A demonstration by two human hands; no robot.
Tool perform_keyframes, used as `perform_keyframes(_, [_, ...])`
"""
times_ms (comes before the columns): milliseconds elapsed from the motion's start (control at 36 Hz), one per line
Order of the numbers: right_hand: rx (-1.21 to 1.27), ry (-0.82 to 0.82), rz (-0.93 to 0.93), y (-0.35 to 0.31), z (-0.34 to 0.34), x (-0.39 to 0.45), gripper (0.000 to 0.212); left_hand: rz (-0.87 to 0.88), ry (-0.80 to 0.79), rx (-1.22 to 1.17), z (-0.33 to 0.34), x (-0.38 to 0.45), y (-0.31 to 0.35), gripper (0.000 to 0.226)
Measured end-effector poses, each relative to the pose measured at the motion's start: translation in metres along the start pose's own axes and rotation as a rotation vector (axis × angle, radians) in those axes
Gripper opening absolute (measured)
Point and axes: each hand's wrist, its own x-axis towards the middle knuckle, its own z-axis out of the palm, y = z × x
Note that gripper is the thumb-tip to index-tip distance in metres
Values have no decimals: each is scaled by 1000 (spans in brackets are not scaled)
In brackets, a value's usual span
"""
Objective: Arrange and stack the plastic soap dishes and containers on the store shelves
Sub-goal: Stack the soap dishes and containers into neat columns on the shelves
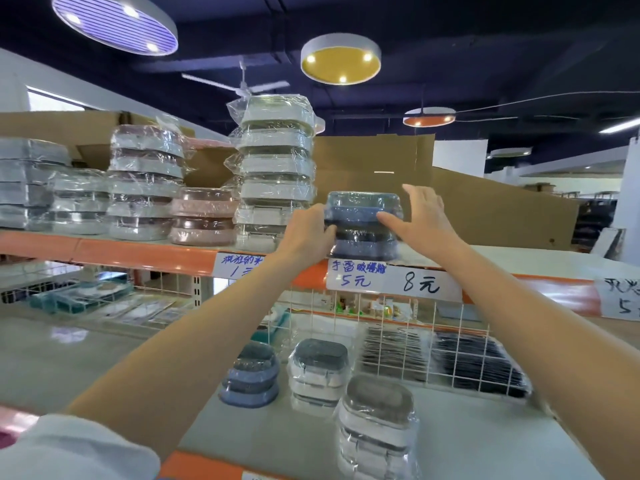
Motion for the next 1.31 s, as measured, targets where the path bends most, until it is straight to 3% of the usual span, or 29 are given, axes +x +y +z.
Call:
perform_keyframes(83, [-41,90,-146,-9,-2,-5,56,121,3,45,-14,-9,-3,29])
perform_keyframes(194, [-63,122,-333,-32,6,-15,38,257,17,134,-34,-25,-16,12])
perform_keyframes(333, [-52,-42,-589,-70,28,-49,31,433,20,254,-58,-65,-55,18])
perform_keyframes(417, [-39,-68,-726,-85,52,-73,21,424,-34,253,-71,-96,-81,22])
perform_keyframes(528, [17,-190,-799,-98,91,-104,33,363,-182,288,-72,-134,-123,25])
perform_keyframes(639, [11,-383,-718,-95,149,-129,32,198,-317,297,-61,-164,-165,30])
perform_keyframes(806, [-38,-703,-407,-93,226,-149,50,70,-380,269,-38,-186,-217,24])
perform_keyframes(1111, [-218,-791,-87,-96,338,-115,83,114,-560,238,-4,-175,-297,36])
perform_keyframes(1194, [-230,-782,-21,-94,359,-100,92,136,-598,210,-4,-169,-317,34])
perform_keyframes(1306, [-265,-892,90,-88,377,-83,115,142,-612,152,-5,-168,-341,27])
